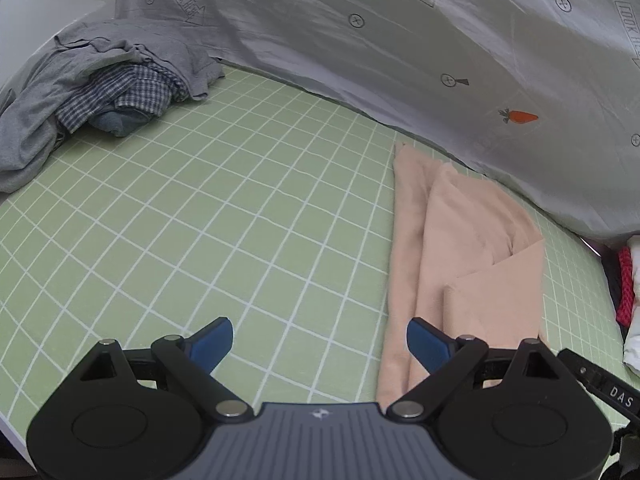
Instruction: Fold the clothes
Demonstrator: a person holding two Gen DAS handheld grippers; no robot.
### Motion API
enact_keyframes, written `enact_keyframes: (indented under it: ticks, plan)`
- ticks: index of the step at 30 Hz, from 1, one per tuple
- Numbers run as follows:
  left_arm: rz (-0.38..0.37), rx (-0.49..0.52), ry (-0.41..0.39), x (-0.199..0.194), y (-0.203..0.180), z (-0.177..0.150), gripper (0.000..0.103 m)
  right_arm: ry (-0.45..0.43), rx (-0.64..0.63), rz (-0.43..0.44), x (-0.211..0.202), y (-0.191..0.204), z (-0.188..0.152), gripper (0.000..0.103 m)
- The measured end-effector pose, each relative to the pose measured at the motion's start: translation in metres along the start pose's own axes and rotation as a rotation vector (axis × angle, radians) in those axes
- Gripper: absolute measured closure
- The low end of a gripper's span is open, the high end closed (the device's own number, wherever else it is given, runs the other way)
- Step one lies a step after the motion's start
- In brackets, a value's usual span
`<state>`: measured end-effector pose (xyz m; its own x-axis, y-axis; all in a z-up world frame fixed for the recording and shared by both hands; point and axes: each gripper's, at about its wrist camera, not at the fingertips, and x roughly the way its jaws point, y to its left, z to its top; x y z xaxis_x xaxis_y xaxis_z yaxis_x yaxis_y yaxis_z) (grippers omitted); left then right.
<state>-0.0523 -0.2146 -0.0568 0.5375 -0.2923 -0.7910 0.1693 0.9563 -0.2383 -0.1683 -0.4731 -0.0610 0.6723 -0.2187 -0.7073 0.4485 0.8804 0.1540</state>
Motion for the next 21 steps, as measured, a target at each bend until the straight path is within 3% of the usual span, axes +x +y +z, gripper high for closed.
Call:
enact_keyframes:
  ticks: [6, 10, 14, 18, 21]
  plan:
    - [-0.075, 0.118, 0.014, 0.027, -0.051, 0.008, 0.012, 0.037, 0.245, -0.158, -0.003, -0.093, -0.018, 0.031]
    - [-0.104, 0.180, 0.061, 0.048, -0.074, 0.008, 0.032, 0.018, 0.369, -0.223, 0.000, -0.140, -0.020, 0.031]
    - [-0.126, 0.239, 0.116, 0.070, -0.094, 0.006, 0.048, 0.014, 0.415, -0.259, 0.016, -0.168, -0.012, 0.031]
    - [-0.148, 0.298, 0.171, 0.091, -0.114, 0.004, 0.053, 0.052, 0.446, -0.262, 0.029, -0.176, -0.010, 0.031]
    - [-0.149, 0.334, 0.184, 0.098, -0.121, 0.001, 0.073, 0.084, 0.435, -0.250, 0.037, -0.174, -0.016, 0.031]
